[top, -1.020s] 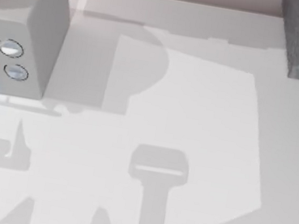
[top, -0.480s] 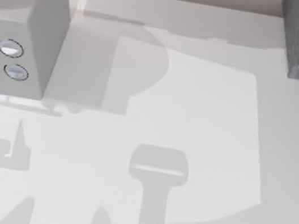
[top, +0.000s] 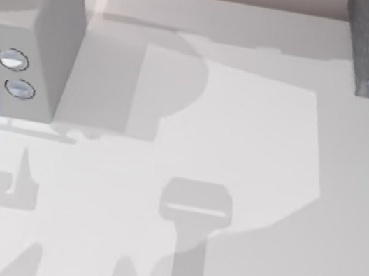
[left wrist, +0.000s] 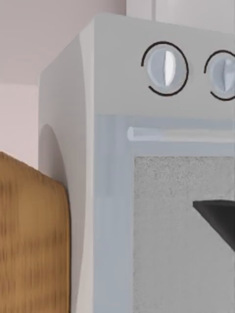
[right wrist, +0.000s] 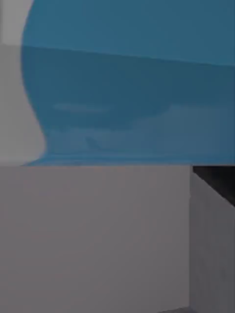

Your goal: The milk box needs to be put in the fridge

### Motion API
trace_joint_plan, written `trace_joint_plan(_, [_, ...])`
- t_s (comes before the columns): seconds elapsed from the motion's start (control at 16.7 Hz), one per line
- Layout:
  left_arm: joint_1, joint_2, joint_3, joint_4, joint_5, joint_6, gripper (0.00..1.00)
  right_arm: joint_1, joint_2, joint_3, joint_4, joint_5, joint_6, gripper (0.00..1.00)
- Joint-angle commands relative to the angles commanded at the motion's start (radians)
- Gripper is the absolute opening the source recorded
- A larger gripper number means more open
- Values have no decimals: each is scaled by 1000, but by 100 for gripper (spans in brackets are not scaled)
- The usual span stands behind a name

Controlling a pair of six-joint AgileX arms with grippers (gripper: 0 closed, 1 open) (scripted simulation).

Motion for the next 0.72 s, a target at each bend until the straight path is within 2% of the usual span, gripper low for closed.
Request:
trace_joint_plan(0.18, [0,0,0,0,0,0,100,13,43,117,-80,13,-2,0])
trace_joint_plan(0.48, [0,0,0,0,0,0,100,16,53,141,-101,17,-2,0])
trace_joint_plan(0.72, [0,0,0,0,0,0,100,16,53,141,-101,17,-2,30])
